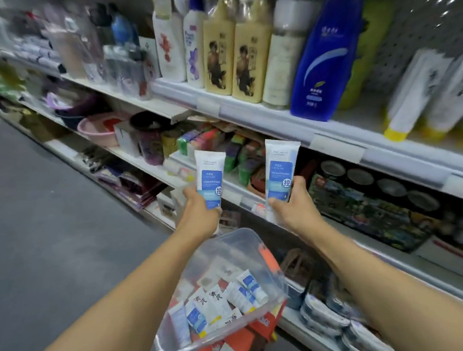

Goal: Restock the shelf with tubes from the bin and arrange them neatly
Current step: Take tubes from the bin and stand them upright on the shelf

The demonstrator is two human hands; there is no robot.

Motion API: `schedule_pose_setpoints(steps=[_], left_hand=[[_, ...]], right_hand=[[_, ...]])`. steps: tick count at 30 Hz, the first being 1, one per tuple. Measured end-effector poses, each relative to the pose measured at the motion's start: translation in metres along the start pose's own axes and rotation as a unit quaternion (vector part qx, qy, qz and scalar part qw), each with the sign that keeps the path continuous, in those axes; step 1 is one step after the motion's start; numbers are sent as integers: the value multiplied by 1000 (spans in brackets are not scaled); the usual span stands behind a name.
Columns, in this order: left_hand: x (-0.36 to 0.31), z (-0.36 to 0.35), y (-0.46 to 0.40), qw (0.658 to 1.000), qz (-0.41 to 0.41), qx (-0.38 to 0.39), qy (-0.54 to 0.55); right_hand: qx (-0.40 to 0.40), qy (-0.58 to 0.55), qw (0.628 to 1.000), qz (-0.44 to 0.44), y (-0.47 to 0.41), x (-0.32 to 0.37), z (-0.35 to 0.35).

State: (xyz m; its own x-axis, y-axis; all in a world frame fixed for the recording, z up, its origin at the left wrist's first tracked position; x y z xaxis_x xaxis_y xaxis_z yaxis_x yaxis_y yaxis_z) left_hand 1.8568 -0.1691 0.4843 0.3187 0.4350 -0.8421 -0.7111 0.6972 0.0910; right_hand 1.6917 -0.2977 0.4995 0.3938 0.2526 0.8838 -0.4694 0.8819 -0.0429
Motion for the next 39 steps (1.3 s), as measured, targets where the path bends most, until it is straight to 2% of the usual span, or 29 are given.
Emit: schedule_pose_setpoints(steps=[9,17,26,39], left_hand=[[-127,-42,21,993,-110,44,-3],[-230,-117,57,974,-202,98,13],[-324,-230,117,954,-265,143,4],[-436,-397,209,905,-346,236,80]], right_hand=[[-101,1,995,18,19,29,130],[-195,1,981,15,46,19,254],[-279,20,960,4,94,-21,394],[-392,25,919,-38,143,-103,577]])
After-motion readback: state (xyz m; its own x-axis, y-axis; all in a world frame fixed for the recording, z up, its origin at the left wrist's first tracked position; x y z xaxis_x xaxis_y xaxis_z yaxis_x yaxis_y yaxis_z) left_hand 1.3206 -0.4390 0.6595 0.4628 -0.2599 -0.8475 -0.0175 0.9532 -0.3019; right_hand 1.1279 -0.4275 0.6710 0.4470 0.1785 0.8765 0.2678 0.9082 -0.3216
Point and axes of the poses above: each hand's wrist, its own y-axis away from the middle knuckle, its own z-axis out of the back of the hand, x = y × z, the point moved 10 cm from there along -y, towards the middle knuckle
